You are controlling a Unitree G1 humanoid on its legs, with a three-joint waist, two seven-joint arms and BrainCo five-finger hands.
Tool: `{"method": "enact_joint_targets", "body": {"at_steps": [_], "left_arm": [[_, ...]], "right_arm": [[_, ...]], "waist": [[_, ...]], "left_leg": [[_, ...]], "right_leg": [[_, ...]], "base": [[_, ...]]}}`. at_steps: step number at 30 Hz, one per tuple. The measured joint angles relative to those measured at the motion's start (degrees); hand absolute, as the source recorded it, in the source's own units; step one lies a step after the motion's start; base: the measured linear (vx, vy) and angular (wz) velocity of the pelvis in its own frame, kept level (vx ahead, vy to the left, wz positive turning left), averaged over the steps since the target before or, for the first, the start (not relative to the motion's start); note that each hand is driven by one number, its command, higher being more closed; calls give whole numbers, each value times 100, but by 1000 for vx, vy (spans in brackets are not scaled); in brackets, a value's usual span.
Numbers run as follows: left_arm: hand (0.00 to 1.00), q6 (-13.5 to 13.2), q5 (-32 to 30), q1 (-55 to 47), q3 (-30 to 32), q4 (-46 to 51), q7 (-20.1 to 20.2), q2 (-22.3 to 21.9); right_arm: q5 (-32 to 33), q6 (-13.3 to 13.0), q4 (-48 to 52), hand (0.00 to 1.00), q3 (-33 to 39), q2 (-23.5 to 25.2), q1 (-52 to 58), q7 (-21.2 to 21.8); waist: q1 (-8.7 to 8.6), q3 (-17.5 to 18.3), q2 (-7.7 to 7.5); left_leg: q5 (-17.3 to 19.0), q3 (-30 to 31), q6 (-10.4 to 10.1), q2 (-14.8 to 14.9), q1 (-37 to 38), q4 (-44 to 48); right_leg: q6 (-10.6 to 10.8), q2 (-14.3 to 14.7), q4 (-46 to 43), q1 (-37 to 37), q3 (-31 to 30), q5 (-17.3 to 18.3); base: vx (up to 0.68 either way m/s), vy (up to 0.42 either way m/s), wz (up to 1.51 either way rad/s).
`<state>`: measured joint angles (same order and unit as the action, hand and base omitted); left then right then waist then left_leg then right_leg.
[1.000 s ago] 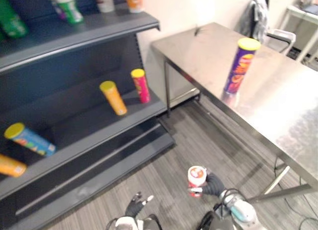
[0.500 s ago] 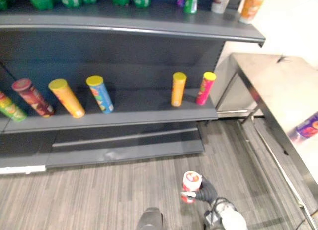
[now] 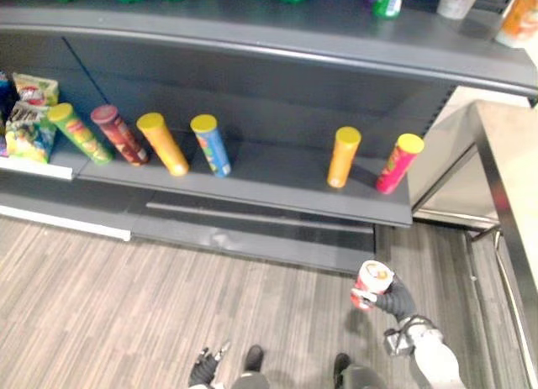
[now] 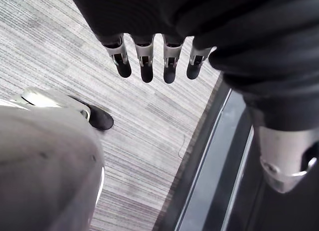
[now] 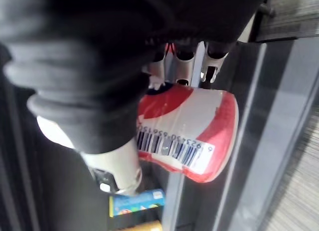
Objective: Put the gum and the chips on the shelf.
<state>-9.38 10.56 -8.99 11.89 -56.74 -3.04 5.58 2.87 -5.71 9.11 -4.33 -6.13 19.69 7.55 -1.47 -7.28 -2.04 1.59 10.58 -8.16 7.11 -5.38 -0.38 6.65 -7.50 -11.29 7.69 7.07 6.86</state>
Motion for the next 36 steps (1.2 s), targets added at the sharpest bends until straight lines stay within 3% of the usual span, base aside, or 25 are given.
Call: {"method": "enact_joint_targets", "body": {"at_steps": [5,10,13,18,22,25,27,32,36], "left_arm": [[0,5,-278,-90,189,-63,158,83],[0,5,-284,-94,552,-253,184,182],[0,4,-282,-88,662,-262,186,192],[0,4,-280,-223,779,-279,220,183],[0,19,-280,-350,831,-482,230,167],[0,47,-278,-442,823,-483,297,163],[0,80,-268,-433,781,-482,339,163],[0,85,-172,-401,513,-480,348,173],[0,86,-67,-364,330,-479,350,174]], "right_arm": [[318,-127,1349,100,939,-235,-306,-105],[729,-424,2049,100,1666,-1211,-1278,-120],[1076,-638,2259,100,1706,-1826,-1978,-104],[1413,-781,2100,100,1636,-2867,-3400,-93],[1538,-961,1409,100,924,-3800,-4748,-98],[1569,-959,560,100,157,-4239,-5804,-119],[1573,-878,-252,100,-465,-4498,-6713,-146],[1764,-571,-2156,100,-1544,-4477,-8458,-335],[1817,-330,-3384,100,-1659,-4126,-8995,-352]], "waist": [[-20,215,-79],[-160,331,-132],[-159,395,-137],[-151,509,-179],[-131,623,-195],[-85,669,-190],[33,670,-185],[340,670,-180],[409,664,-172]], "left_leg": [[-101,-238,15,28,223,-378],[-136,-262,16,58,340,-530],[-130,-274,8,75,347,-537],[-140,-264,-11,143,348,-542],[-162,-221,-47,197,337,-545],[-183,-193,-81,250,286,-546],[-211,-182,-113,295,266,-546],[-262,-117,-181,405,241,-544],[-307,-31,-207,419,175,-543]], "right_leg": [[29,39,249,-18,-225,-130],[41,82,326,-105,-290,-139],[39,135,329,-104,-309,-139],[14,218,340,-106,-323,-156],[-40,270,398,-122,-308,-193],[-78,322,431,-120,-289,-219],[-110,372,453,-107,-281,-247],[-181,479,516,-105,-204,-308],[-187,486,521,-112,-97,-311]], "base": [[47,21,-23],[11,0,-6],[4,-8,-4],[0,0,0],[0,0,0],[-36,-23,2],[-40,-42,2],[-12,-39,4],[-21,-21,13]]}}
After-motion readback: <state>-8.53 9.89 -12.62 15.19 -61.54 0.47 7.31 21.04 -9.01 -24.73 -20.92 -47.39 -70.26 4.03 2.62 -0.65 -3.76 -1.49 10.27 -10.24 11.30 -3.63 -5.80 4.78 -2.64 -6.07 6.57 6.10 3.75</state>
